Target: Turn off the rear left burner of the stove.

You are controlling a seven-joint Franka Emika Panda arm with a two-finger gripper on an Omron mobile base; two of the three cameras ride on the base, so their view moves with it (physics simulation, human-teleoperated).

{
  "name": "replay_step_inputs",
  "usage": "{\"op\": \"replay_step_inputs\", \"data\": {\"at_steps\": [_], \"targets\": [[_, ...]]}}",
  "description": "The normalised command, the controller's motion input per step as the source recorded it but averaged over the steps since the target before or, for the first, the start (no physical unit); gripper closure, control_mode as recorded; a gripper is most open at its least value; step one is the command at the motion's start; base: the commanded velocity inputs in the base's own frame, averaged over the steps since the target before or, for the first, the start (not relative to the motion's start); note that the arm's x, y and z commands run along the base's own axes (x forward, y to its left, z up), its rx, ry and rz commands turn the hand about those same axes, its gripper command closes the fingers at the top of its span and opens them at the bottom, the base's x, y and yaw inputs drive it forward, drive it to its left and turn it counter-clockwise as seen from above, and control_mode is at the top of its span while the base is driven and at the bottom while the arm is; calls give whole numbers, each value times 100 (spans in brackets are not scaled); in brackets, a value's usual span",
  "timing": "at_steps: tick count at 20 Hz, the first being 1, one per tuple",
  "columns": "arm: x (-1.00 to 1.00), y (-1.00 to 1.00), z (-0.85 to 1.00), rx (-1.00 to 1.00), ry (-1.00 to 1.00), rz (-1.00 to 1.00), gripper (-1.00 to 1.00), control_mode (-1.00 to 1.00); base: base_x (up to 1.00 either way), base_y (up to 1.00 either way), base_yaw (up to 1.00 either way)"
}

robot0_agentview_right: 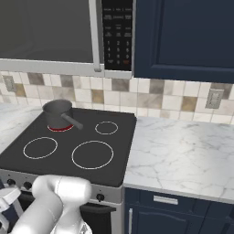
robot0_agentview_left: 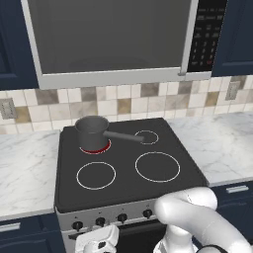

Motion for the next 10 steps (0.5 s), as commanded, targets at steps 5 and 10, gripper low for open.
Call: {"op": "replay_step_inputs", "data": {"at_steps": [5, 10], "targets": [[-1, 0, -13, 0, -3, -6, -100, -100, 0, 0, 0], [5, 0, 0, 0, -1, -1, -100, -100, 0, 0, 0]]}}
